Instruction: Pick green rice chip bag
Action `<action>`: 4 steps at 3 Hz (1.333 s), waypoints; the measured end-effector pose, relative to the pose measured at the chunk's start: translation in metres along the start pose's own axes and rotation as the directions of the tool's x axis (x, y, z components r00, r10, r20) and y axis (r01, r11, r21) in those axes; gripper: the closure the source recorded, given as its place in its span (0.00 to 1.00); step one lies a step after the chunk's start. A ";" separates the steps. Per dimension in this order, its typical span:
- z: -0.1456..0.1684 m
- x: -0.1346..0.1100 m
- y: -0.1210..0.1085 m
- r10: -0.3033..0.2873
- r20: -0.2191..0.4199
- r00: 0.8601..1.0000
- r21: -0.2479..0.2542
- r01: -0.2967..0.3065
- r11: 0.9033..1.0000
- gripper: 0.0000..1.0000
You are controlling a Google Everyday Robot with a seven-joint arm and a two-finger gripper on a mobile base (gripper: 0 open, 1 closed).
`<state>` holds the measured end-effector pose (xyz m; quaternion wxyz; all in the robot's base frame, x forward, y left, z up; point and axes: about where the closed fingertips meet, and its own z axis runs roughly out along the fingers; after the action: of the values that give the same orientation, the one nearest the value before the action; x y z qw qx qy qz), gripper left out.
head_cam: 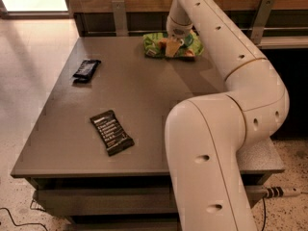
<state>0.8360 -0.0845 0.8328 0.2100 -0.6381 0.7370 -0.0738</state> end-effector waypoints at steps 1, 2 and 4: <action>-0.001 0.000 0.000 0.000 0.000 1.000 0.000 0.000 1.000 1.00; -0.003 -0.004 -0.001 -0.011 0.014 1.000 0.006 0.011 1.000 1.00; -0.076 -0.016 -0.008 -0.044 0.047 0.998 0.130 0.037 0.991 1.00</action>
Offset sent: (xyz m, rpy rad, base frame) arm -0.0063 0.0057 0.0174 0.0195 -0.0330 0.0306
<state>0.8141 -0.0822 0.9075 0.2676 -0.6397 0.7121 -0.1098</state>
